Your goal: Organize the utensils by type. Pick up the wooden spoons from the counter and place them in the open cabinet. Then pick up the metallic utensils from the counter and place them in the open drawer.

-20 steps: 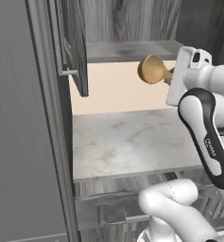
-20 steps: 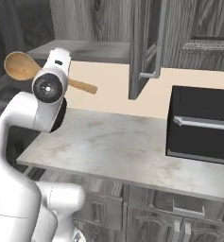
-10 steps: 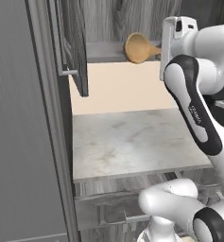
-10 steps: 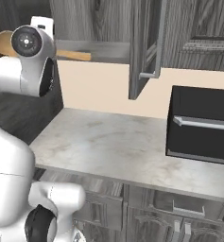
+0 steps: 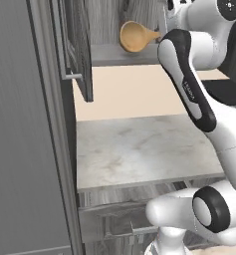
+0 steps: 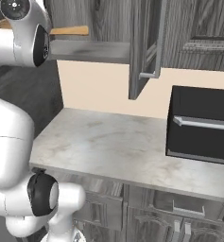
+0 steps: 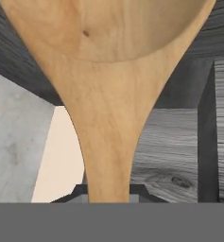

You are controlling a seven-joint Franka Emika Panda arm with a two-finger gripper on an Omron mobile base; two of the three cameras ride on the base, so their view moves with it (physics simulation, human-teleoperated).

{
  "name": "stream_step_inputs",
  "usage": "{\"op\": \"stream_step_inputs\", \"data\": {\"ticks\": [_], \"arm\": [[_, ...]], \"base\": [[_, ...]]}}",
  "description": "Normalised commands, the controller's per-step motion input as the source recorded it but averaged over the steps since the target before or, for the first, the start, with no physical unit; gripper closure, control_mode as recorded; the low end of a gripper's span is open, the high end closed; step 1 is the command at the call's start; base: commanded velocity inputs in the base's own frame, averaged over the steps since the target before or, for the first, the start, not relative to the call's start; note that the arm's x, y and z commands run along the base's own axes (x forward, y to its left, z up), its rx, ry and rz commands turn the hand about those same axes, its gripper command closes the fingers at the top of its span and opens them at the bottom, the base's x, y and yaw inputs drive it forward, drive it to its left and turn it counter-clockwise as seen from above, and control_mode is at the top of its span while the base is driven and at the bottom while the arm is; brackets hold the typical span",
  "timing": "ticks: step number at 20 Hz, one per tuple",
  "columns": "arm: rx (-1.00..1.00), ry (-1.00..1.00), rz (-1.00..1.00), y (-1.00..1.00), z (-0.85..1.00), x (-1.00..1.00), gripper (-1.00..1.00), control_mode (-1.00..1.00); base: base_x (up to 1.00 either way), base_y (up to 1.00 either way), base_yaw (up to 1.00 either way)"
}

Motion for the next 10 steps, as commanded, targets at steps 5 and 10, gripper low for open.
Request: {"op": "stream_step_inputs", "data": {"ticks": [5, 10], "arm": [[-0.17, -0.01, 0.00, 0.09, 0.20, 0.50, 1.00, -1.00], [-0.06, 0.00, 0.00, 0.01, -0.12, 0.37, 1.00, -1.00]], "base": [[0.00, 0.00, 0.00], [0.00, 0.00, 0.00]]}}
